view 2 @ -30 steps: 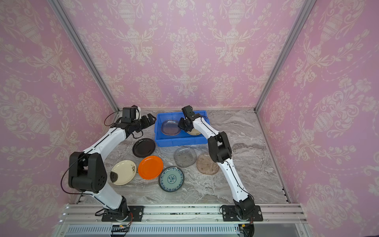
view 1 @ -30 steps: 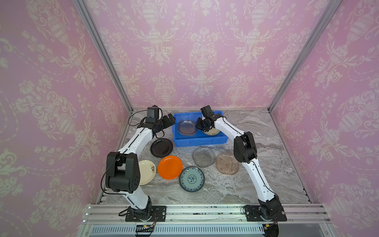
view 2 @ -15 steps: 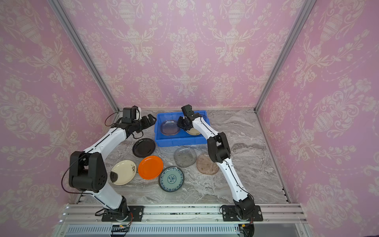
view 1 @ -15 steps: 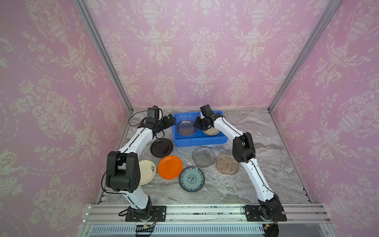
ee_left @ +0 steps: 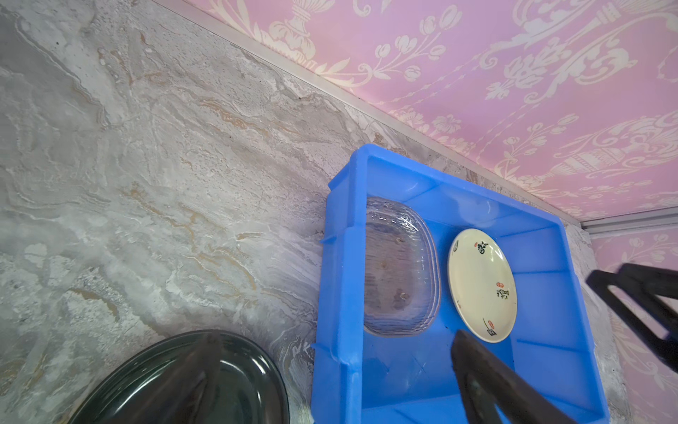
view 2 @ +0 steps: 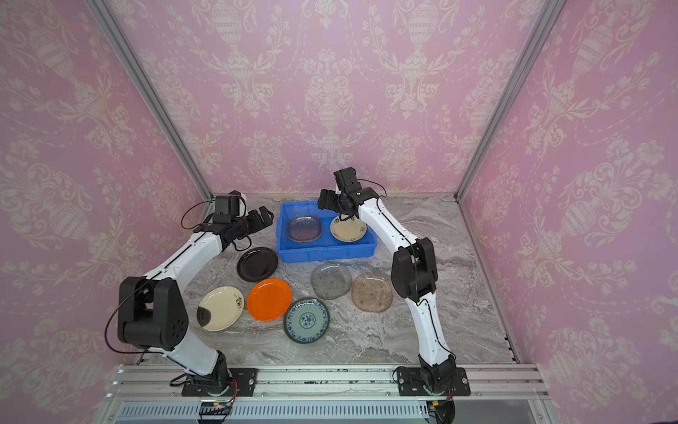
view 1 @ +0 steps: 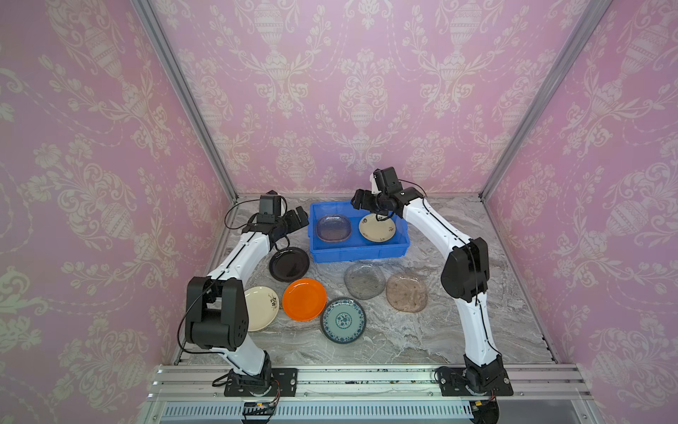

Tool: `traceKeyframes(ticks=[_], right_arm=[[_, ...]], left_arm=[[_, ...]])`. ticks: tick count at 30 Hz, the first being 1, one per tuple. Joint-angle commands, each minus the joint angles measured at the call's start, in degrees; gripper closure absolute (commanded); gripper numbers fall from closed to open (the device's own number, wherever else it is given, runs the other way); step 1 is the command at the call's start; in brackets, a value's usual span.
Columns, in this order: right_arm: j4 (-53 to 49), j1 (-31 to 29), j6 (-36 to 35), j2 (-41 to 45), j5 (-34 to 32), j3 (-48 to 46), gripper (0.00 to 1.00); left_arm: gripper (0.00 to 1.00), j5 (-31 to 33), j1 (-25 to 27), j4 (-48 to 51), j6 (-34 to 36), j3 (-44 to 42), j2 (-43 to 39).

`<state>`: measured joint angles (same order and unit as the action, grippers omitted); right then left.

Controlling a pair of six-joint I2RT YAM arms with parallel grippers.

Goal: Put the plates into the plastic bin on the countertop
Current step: 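Lay the amber plate flat in the bin and open the right gripper, then raise the right gripper out of the bin while the left gripper reaches the black plate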

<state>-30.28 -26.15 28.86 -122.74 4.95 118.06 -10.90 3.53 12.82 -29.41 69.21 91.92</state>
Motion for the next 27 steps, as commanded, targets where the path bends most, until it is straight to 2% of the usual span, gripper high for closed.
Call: traceKeyframes(ticks=[1,4,6,8,12,13,15,20,24,27], right_arm=[[6.3,-2.5,-9.5,9.9,-7.6,-11.8,0.0],[12.2,-3.1,-10.8,18.6,-8.1,-22.4,0.0],[17.4,-3.1,-7.7,23.6,-9.6,-29.8,0.0],[21.2,-2.4,-5.5,27.9,-5.2,-35.4,0.0],[12.9,-2.2,-2.4,28.8,2.4,-33.6,0.0],[15.5,-2.2,-2.6,29.7,6.7,-36.0,0.0],[21.5,-2.3,-1.5,31.8,10.2,-41.7,0.0],[20.8,-2.3,-1.2,31.0,12.1,-44.0,0.0],[23.1,-2.3,0.3,29.7,13.4,-45.6,0.05],[23.7,-2.3,1.5,28.0,14.7,-45.2,0.1]], left_arm=[[0.01,3.0,-0.3,-0.7,0.6,-2.6,-3.6],[0.01,5.3,-0.3,0.0,2.6,-4.8,-5.9],[0.01,7.3,-0.4,-0.8,4.6,-7.1,-8.7],[0.01,9.1,-0.9,-1.1,6.1,-9.5,-11.5],[0.01,8.1,-3.1,-1.2,6.0,-14.3,-16.3],[0.01,6.6,-3.6,-1.4,5.5,-15.7,-17.6],[0.01,3.3,-4.3,-2.5,4.5,-18.9,-19.8],[0.01,-0.7,-6.4,-2.9,0.7,-26.6,-26.0],[0.09,-1.9,-10.8,-3.5,-2.3,-32.3,-30.7],[0.17,-6.1,-14.8,-7.1,-5.3,-34.7,-29.5]])
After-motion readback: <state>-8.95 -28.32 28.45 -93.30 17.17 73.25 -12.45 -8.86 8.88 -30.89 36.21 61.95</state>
